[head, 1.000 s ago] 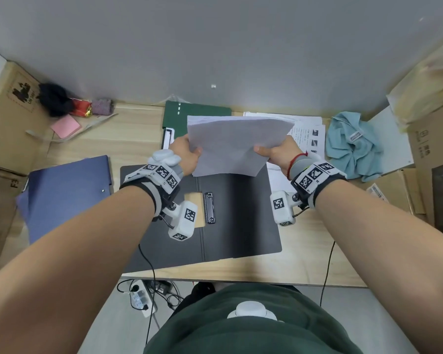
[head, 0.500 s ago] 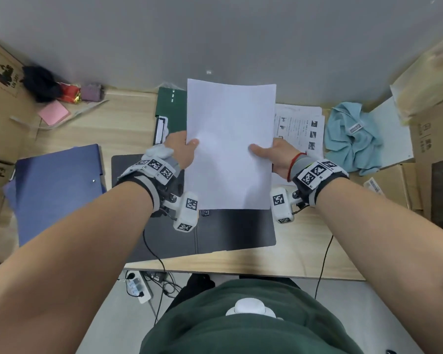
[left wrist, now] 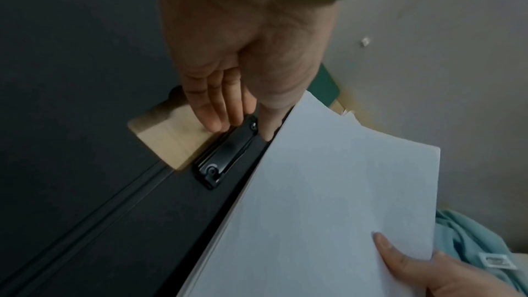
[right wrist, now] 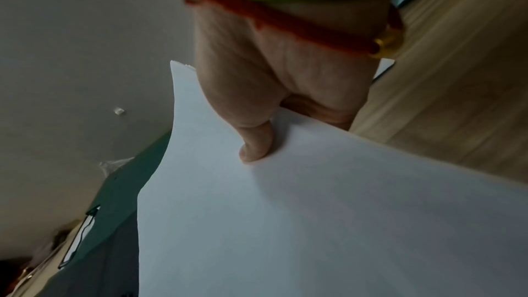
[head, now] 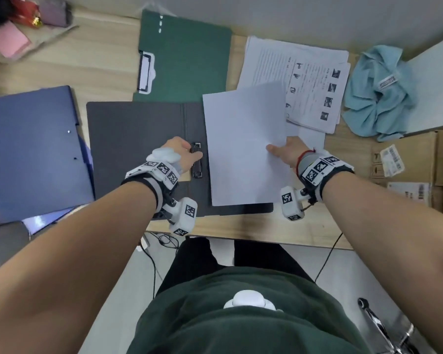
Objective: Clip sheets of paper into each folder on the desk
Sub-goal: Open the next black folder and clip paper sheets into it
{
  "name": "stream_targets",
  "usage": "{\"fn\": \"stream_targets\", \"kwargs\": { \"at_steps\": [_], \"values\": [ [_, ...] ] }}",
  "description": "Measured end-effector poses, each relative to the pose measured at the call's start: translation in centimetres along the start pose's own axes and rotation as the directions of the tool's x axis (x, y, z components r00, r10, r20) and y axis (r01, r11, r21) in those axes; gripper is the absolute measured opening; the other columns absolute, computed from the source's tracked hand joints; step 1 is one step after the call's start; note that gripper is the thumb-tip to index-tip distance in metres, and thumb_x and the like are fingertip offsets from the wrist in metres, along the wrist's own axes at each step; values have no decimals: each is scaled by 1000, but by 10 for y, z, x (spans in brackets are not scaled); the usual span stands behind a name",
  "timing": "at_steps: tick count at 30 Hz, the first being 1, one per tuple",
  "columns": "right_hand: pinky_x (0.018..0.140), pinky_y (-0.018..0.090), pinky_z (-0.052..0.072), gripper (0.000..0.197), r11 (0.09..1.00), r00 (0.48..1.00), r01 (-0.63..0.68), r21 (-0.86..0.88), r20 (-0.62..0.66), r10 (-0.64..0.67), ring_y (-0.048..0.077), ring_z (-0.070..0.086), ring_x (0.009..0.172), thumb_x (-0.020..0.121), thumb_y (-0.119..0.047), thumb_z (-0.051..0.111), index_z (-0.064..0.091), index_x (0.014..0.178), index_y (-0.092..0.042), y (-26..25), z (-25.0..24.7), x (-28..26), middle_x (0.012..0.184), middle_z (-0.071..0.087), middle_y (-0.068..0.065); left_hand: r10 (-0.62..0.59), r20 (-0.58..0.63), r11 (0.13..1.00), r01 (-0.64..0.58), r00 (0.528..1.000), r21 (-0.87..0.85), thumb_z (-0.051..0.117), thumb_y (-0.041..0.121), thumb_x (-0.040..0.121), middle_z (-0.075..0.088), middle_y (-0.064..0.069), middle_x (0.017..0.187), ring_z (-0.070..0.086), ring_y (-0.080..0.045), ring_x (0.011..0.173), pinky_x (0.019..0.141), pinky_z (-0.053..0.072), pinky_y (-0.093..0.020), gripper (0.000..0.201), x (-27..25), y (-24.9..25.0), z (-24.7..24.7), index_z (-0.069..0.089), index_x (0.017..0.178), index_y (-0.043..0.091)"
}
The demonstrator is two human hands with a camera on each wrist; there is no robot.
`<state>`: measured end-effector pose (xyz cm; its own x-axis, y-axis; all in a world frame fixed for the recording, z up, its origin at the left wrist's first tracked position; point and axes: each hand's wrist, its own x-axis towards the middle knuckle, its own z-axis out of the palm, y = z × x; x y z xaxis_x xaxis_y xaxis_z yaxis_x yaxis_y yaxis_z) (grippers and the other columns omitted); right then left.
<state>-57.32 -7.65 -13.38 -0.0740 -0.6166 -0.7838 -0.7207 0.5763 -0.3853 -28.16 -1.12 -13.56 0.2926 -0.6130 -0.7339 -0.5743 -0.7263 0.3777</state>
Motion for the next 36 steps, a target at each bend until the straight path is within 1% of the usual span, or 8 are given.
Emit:
{"fn": "stream_targets", "kwargs": {
  "at_steps": [4,7,13,21,23,25,29,36],
  "values": [
    [103,45,45,66,996,999,-34,-87,-14,33,34,57,119,88,-51,65,52,133,-3,5,4,8,129,60,13,-30,-10,989,31,999,147,78,57,68,68,-2,96,68,-28,85,75,52,-33,64,-1,2,15,56,114,19],
    [106,44,43,69,995,1000,-25,-98,-20,23,33,55,123,88,-51,65,51,135,-2,4,8,10,132,59,13,-42,-73,968,58,996,245,80,49,69,70,-6,102,64,-27,80,65,43,-31,67,0,3,19,55,121,14],
    [103,37,44,68,994,999,-35,-99,-10,34,31,54,124,91,-46,63,46,139,0,4,16,16,136,55,12,-58,-97,956,83,994,283,79,47,71,72,-7,96,69,-28,87,62,45,-31,54,7,5,25,60,109,14],
    [102,43,47,74,997,998,-56,-49,25,57,34,56,123,87,-51,65,46,140,-3,8,23,12,137,56,14,-65,-112,951,95,992,295,72,38,74,65,-3,83,61,-23,68,54,38,-26,28,-1,11,22,57,86,17],
    [101,40,47,72,998,999,-49,-40,14,49,33,56,123,88,-50,65,46,138,-2,10,26,14,135,57,14,-78,-105,955,104,991,279,70,41,74,62,-2,78,57,-22,64,54,36,-26,28,-4,11,18,55,77,18],
    [98,37,45,69,998,999,-42,-43,4,42,31,56,120,90,-48,64,47,137,-1,12,27,16,131,58,11,-87,-65,967,100,994,233,69,45,71,68,2,78,63,-21,68,63,46,-27,25,-5,6,13,63,81,23],
    [91,31,44,51,995,1000,-15,99,7,15,24,57,103,93,-40,65,55,128,-3,18,29,14,118,62,7,-82,42,994,85,996,-69,69,44,54,76,0,86,75,-24,79,81,61,-40,41,8,-16,11,72,92,26],
    [97,33,49,36,969,1000,25,244,2,-27,26,64,108,92,-28,69,65,119,-5,15,37,9,116,69,9,-54,114,961,82,992,-262,67,11,84,73,-12,99,74,-26,89,76,61,-31,37,0,-13,1,64,121,8]
  ]
}}
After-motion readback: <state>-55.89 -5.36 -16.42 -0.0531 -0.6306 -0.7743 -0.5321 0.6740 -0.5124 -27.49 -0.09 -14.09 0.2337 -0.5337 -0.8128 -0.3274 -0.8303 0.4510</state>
